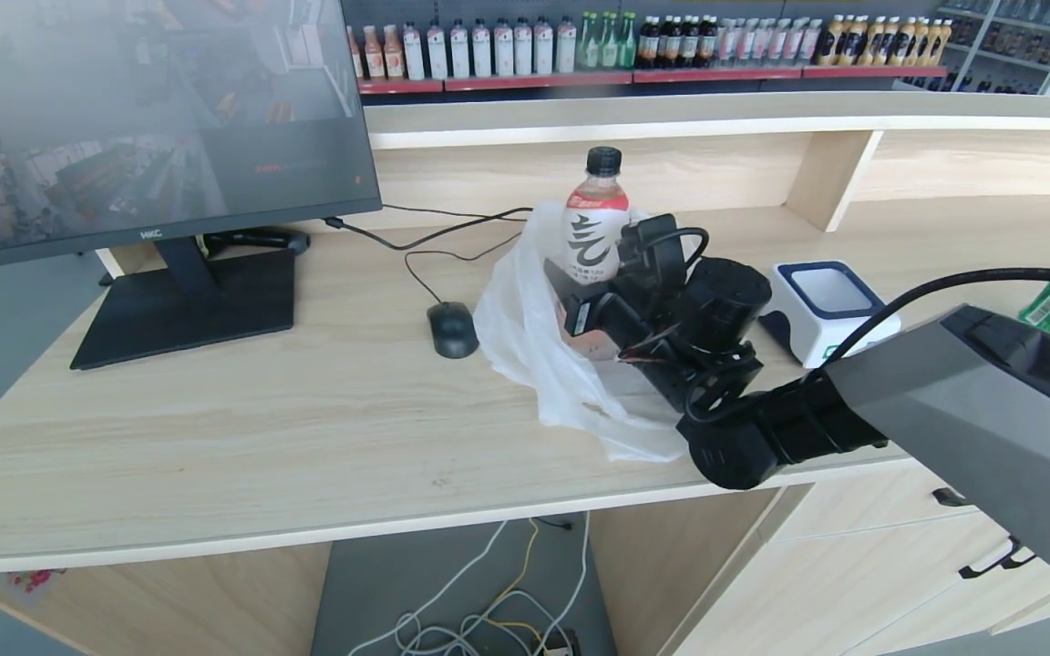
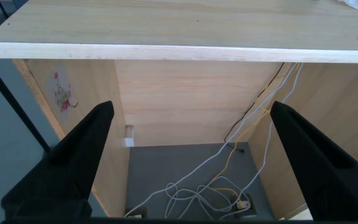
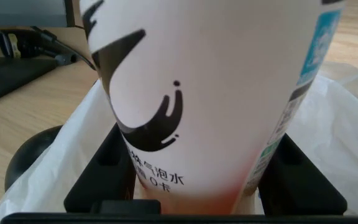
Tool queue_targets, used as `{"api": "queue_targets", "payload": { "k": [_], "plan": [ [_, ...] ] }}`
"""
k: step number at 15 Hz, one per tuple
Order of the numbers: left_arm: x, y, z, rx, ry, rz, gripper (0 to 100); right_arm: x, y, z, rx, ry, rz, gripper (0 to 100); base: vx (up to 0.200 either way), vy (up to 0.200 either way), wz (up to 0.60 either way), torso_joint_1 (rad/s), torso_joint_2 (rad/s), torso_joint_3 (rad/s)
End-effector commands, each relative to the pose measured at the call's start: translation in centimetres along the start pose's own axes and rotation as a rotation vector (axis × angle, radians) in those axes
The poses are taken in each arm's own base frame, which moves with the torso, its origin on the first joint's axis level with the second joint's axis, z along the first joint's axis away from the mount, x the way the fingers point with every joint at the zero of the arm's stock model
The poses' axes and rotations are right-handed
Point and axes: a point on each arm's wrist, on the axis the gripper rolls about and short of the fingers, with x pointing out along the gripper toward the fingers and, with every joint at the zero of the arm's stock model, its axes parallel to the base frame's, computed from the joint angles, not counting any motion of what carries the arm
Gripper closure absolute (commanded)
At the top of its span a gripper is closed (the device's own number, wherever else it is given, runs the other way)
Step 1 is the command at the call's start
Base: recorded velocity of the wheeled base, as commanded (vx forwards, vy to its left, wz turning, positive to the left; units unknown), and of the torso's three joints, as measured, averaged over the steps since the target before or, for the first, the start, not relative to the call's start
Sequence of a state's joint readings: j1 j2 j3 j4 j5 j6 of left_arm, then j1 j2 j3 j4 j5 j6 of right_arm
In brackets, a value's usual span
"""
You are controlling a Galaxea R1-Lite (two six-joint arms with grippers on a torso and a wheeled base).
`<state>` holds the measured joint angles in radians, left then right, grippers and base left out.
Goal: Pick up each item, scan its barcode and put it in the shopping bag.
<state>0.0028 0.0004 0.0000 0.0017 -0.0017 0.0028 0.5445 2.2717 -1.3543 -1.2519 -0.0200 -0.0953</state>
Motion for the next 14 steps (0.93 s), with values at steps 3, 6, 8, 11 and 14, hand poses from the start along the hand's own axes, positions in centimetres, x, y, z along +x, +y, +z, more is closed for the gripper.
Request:
{"api": "queue_targets", "payload": {
  "k": [3,6,8,11,14],
  "plan": [
    [0.01,0.00,0.00,0.000,0.001,0.000,0,-0.76,0.08,-0.96,-0.002,0.026,0.004,100,0.000,0.000,0.00,0.000,0.00,0.000],
    [0.00,0.00,0.00,0.000,-0.001,0.000,0,-0.73,0.08,-0.86,-0.014,0.023,0.006,100,0.000,0.000,0.00,0.000,0.00,0.000],
    [0.00,0.00,0.00,0.000,-0.001,0.000,0,-0.74,0.21,-0.84,-0.015,0.022,0.007,100,0.000,0.000,0.00,0.000,0.00,0.000],
    [0.00,0.00,0.00,0.000,-0.001,0.000,0,-0.76,0.22,-0.88,-0.015,0.024,0.007,100,0.000,0.000,0.00,0.000,0.00,0.000],
    [0.00,0.00,0.00,0.000,-0.001,0.000,0,-0.76,0.21,-0.67,-0.014,0.020,0.011,100,0.000,0.000,0.00,0.000,0.00,0.000]
  ]
}}
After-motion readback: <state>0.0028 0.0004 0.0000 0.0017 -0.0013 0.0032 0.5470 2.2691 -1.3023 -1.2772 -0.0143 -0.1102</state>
